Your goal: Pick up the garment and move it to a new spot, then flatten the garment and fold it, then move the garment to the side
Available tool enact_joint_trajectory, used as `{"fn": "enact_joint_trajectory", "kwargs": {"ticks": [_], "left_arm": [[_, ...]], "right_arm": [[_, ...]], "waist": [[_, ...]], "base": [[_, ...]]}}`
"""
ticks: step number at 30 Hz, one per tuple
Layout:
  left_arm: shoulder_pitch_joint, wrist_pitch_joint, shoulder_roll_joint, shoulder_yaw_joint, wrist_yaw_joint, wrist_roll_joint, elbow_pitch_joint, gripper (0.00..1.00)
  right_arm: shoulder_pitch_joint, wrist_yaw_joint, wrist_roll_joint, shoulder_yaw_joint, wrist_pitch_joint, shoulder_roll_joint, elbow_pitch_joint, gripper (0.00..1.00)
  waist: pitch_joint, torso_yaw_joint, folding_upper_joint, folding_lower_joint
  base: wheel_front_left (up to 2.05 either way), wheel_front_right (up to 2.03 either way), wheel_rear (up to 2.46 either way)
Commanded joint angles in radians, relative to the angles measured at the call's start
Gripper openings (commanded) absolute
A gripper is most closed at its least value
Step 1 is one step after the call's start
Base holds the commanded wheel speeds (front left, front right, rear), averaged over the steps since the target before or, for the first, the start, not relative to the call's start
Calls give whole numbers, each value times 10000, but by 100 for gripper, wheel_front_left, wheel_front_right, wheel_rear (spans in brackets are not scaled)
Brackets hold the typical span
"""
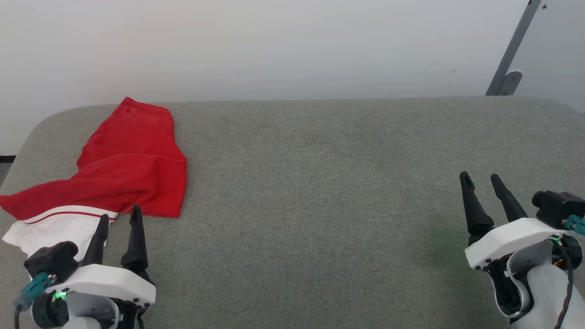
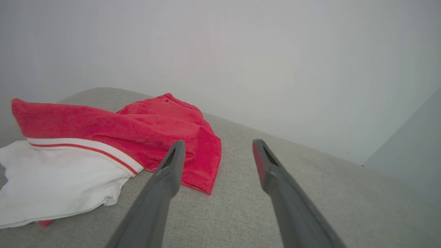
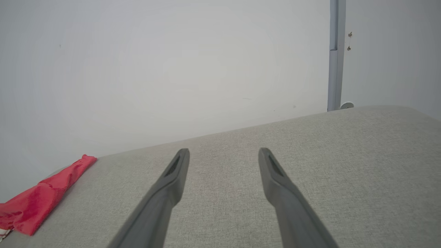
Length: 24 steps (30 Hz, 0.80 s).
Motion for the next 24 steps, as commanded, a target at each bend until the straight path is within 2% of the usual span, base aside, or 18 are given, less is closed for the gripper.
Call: {"fn": "enact_joint_trajectory", "kwargs": {"ticks": [1, 24], "left_arm": [[-113, -98, 20, 4, -10, 269, -53, 100], [-252, -620, 105, 26, -343, 1930, 647, 100]], "right_arm": [[-292, 19, -157, -20, -124, -42, -15, 100], [-532, 20, -1512, -6, -649, -237, 518, 100]], "waist": [[3, 1, 0, 0], [-33, -13, 0, 0]], "base": [[0, 0, 0], [0, 0, 0]]}}
